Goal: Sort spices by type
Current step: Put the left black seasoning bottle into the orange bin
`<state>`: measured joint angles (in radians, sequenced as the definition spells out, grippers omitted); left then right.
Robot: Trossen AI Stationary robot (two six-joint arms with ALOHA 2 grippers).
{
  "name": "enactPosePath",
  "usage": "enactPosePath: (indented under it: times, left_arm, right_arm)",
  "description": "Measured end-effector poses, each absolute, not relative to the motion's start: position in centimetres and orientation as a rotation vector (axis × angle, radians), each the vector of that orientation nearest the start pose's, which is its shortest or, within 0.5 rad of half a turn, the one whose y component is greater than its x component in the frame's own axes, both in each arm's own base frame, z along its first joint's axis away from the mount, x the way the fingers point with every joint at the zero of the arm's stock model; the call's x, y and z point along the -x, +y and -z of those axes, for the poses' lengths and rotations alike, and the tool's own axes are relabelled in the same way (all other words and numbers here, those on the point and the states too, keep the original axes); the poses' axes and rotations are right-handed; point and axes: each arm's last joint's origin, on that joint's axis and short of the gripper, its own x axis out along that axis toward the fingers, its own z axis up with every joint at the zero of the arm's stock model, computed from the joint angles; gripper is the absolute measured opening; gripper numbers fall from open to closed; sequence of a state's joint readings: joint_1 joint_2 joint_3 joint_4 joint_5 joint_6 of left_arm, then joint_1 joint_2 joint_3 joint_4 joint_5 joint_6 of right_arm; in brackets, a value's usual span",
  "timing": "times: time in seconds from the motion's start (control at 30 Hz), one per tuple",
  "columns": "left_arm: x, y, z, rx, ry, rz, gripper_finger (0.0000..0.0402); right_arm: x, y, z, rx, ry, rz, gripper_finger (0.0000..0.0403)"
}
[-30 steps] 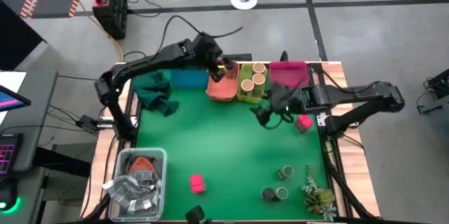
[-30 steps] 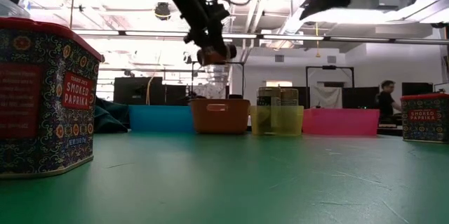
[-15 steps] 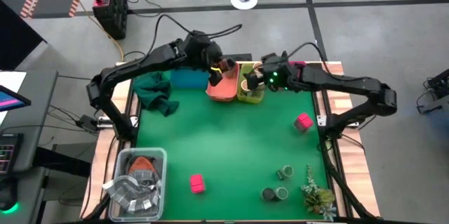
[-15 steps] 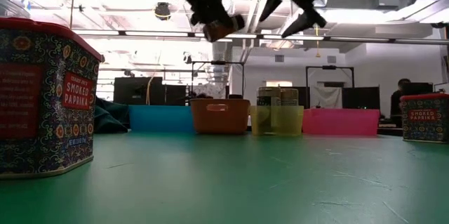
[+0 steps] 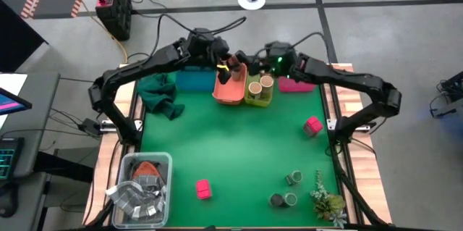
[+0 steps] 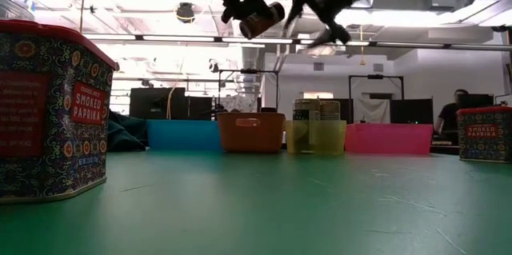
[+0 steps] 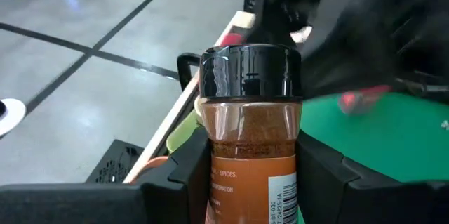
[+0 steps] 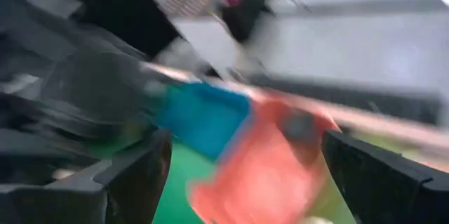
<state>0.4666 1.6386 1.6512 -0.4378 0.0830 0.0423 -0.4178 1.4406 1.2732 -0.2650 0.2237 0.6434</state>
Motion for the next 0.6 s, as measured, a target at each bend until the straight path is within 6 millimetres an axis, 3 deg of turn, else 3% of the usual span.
enactPosePath:
  times: [0.2, 0.37, 0.6]
  left_arm:
    - [-33.1, 16.4, -39.9, 0.072, 0.359, -0.378, 0.0154]
    - [-33.3, 16.6, -40.1, 0.079, 0.315, -0.393, 0.0154]
    - [-33.3, 16.5, -39.7, 0.104, 0.348, -0.391, 0.0160]
  right_arm:
    - [-30.1, -13.8, -38.6, -0.481, 0.184, 0.670, 0.0392]
    - [-30.4, -14.0, -40.0, -0.399, 0.224, 0.651, 0.0392]
    - [-30.0, -14.0, -40.1, -0.376, 0.263, 0.627, 0.0392]
